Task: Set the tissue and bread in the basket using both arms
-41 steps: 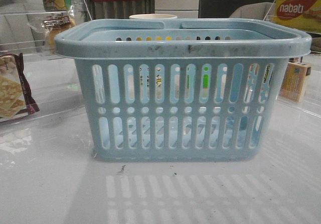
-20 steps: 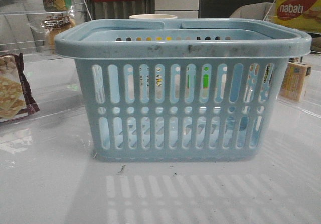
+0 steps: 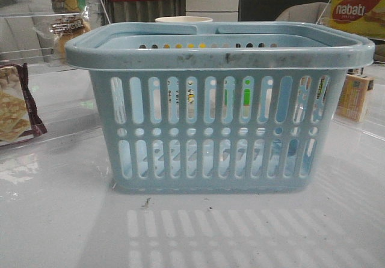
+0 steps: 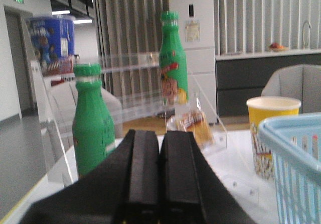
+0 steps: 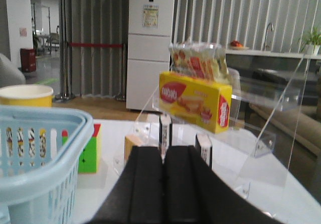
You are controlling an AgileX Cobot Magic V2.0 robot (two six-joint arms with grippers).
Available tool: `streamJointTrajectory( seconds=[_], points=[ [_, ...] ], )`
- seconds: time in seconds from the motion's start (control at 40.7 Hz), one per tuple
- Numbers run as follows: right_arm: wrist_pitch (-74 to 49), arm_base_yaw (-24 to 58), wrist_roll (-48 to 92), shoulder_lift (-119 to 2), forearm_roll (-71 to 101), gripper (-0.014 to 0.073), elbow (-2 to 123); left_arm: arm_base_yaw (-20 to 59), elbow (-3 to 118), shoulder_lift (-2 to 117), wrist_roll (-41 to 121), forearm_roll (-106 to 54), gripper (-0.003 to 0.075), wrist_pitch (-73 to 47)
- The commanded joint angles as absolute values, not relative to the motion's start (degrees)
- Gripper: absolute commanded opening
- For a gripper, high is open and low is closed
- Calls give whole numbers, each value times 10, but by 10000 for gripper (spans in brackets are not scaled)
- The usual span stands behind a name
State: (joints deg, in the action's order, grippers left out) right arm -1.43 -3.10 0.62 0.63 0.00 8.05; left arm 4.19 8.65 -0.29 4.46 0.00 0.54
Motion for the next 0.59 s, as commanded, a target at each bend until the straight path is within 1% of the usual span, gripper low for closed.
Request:
streamJointTrajectory(
  seconds=[0.0,0.172,0.319,0.418,0.565],
  points=[
    [-20,-32,10,-8,0,56,171,45,171,19,45,-6,91,16],
    [-120,-32,10,-81,0,56,290,45,284,96,45,-6,91,-62],
    [-212,-32,10,-154,0,56,379,45,369,177,45,-6,91,-151],
    [-272,-32,10,-200,0,56,411,45,399,223,45,-6,91,-206],
    [-325,-32,10,-265,0,56,412,45,398,286,45,-6,91,-250]
  ],
)
